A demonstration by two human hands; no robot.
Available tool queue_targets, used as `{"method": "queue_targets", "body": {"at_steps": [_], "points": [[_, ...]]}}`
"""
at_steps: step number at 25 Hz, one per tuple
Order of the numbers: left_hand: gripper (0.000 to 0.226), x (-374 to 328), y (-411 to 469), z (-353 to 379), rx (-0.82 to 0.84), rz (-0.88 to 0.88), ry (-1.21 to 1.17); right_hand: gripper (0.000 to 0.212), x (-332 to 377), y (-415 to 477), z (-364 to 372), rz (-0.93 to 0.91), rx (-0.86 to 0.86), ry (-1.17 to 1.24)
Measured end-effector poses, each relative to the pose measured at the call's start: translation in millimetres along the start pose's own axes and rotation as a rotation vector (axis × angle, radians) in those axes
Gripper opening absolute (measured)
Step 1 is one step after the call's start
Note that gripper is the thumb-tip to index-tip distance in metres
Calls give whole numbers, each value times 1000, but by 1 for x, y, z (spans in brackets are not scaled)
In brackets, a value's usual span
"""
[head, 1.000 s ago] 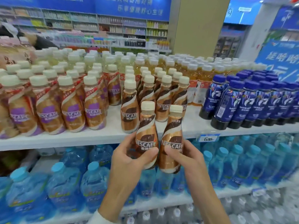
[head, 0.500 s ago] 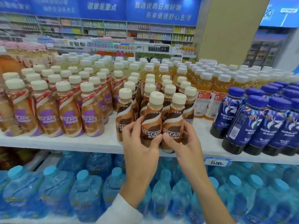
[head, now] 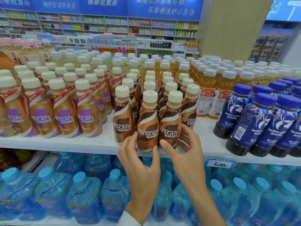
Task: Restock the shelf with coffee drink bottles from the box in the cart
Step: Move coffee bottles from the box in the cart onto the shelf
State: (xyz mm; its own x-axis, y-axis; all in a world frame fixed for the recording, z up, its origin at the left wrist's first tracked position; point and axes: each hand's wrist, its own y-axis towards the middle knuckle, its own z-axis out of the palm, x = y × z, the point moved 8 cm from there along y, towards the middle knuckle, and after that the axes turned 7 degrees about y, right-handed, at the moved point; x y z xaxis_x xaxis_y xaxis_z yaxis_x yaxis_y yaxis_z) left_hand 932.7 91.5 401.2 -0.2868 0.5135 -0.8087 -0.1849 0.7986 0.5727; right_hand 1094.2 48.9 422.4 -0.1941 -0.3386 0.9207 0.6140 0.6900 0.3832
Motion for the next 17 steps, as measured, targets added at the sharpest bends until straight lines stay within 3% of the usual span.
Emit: {"method": "queue_targets", "body": {"at_steps": [7, 17], "points": [[60, -3, 16, 0, 45, -22, -113, 59, 0, -3, 1, -33, -52, 17], [59, -1, 16, 0, 30, 15, -100, 58, 4, -6, 4, -88, -60, -2]]}}
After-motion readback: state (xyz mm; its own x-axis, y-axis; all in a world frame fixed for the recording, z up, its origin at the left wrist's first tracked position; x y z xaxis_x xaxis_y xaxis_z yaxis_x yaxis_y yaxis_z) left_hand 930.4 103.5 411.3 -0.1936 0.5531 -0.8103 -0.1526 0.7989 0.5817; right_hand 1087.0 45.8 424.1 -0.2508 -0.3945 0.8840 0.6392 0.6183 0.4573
